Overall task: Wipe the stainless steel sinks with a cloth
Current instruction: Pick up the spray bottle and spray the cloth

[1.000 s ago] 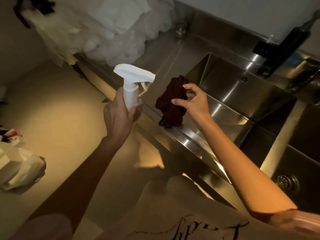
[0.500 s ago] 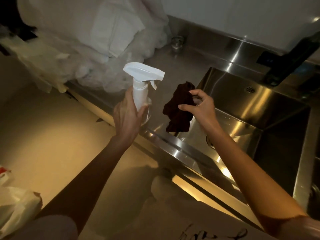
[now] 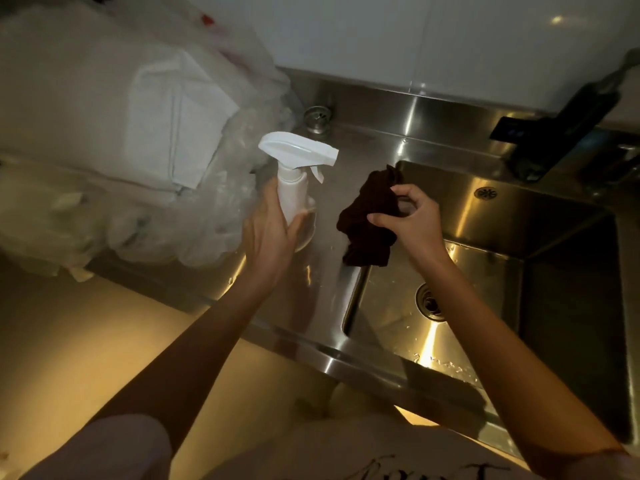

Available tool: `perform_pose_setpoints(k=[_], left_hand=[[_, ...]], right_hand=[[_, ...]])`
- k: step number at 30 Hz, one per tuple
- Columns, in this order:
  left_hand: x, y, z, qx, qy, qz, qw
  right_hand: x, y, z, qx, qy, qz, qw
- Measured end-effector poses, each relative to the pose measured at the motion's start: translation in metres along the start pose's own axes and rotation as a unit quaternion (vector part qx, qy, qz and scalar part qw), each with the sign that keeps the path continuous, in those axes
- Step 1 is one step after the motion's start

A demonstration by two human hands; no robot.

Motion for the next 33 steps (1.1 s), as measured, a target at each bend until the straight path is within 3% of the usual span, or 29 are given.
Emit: perform_pose_setpoints(k=[11, 19, 27, 33], left_hand=[[0.033, 0.005, 0.074, 0.085, 0.036, -0.049, 0.995], [0.053, 0.001, 0.131, 0.172, 0.126, -0.093, 0.973], [0.083, -0.002, 0.188, 0.212, 0.224, -0.15, 0.939], [0.12, -0.013, 0.231, 0.288, 0.271, -0.182, 0.9]], right_hand=[[-0.001, 0.0, 0.007, 0.008, -0.097, 0.0, 0.995], [0.026, -0.009, 0.004, 0.05, -0.202, -0.006, 0.978], [0.05, -0.01, 0.014, 0.065, -0.273, 0.003, 0.96], [0.054, -0.006, 0.022, 0.073, -0.298, -0.017, 0.952]])
Point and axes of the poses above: each hand's wrist, its own z-axis towards the middle knuckle, its own x-axis out of the palm, y = z × x, the point moved 4 cm from there along z, towards the middle knuckle
